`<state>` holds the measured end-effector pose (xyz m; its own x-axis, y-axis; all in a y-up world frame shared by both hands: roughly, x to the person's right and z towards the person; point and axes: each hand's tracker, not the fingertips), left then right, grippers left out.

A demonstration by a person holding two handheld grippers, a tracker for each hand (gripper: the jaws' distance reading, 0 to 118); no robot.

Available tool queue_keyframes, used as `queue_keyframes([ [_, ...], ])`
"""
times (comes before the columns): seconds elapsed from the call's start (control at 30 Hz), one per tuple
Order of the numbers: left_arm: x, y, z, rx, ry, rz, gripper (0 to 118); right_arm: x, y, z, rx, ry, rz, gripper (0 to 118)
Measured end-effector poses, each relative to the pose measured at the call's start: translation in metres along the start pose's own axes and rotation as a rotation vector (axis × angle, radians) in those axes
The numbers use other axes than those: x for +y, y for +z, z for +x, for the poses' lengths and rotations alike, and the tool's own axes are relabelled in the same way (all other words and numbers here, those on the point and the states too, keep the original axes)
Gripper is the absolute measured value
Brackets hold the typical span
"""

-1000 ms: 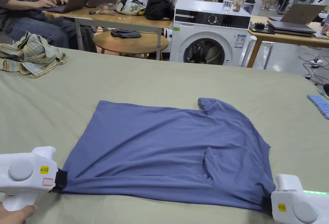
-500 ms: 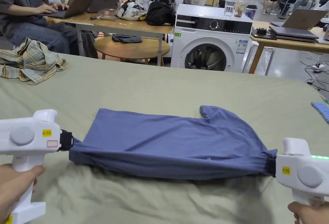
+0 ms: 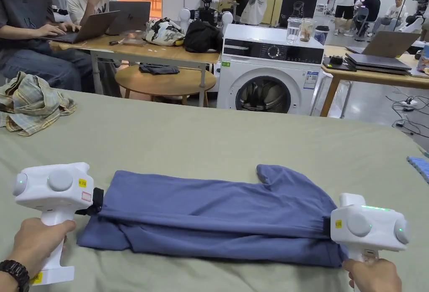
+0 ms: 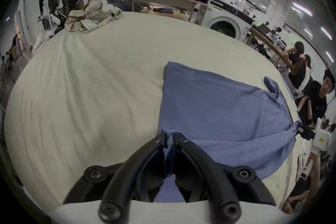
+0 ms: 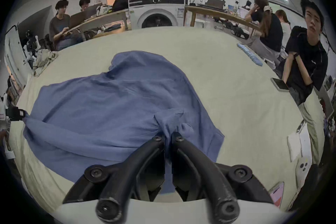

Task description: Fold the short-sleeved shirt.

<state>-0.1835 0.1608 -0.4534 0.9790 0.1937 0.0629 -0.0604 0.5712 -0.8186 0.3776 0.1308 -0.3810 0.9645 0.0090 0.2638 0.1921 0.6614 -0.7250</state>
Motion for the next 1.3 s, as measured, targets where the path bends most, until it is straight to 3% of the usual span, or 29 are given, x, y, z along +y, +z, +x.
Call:
queue_keyframes([
  [0.13,-0.002,-0.002,0.001,0.0,-0.023,-0.021,3,0.002,-0.011,0.001,0.003,0.001,-0.01,8],
  [0.17,-0.003,-0.001,0.001,0.007,-0.039,-0.023,10,0.002,-0.012,0.001,0.0,0.006,-0.004,17],
  [0.23,-0.005,0.006,0.001,0.004,-0.031,-0.022,36,0.003,-0.005,-0.001,-0.024,0.018,0.035,32],
  [0.27,-0.007,0.012,0.001,0.004,-0.027,-0.008,41,0.004,0.002,-0.002,-0.027,0.009,0.072,46],
  [0.3,-0.009,0.019,0.002,0.0,-0.026,0.021,42,0.001,0.015,-0.005,-0.016,-0.002,0.113,51],
  [0.5,-0.025,0.068,0.014,-0.081,-0.058,0.194,44,-0.016,0.076,-0.029,0.018,0.02,0.288,51],
  [0.57,-0.04,0.086,0.022,-0.099,-0.071,0.28,43,-0.027,0.092,-0.039,0.011,0.019,0.351,45],
  [0.6,-0.048,0.093,0.025,-0.092,-0.092,0.317,43,-0.033,0.1,-0.045,0.006,0.024,0.381,32],
  [0.63,-0.054,0.097,0.029,-0.08,-0.102,0.352,38,-0.037,0.104,-0.049,0.01,0.024,0.39,16],
  [0.67,-0.062,0.103,0.032,-0.085,-0.122,0.38,18,-0.042,0.11,-0.054,0.014,0.026,0.387,2],
  [0.7,-0.069,0.108,0.035,-0.091,-0.124,0.394,2,-0.047,0.115,-0.059,0.017,0.026,0.393,0],
  [0.73,-0.075,0.107,0.034,-0.073,-0.138,0.402,0,-0.052,0.118,-0.061,0.033,0.01,0.402,0],
  [1.03,-0.066,0.089,0.008,-0.014,-0.094,0.239,0,-0.071,0.132,-0.068,0.078,0.003,0.392,0],
  [1.13,-0.042,0.068,-0.005,-0.022,-0.017,0.078,0,-0.074,0.132,-0.065,0.076,0.004,0.38,0],
  [1.23,-0.028,0.048,-0.01,-0.035,0.003,-0.056,48,-0.077,0.131,-0.063,0.061,0.02,0.356,0],
  [1.27,-0.025,0.04,-0.012,-0.028,0.007,-0.092,58,-0.08,0.13,-0.062,0.058,0.023,0.354,0],
  [1.3,-0.026,0.038,-0.007,0.004,0.009,-0.116,58,-0.081,0.13,-0.06,0.052,0.031,0.345,0],
])
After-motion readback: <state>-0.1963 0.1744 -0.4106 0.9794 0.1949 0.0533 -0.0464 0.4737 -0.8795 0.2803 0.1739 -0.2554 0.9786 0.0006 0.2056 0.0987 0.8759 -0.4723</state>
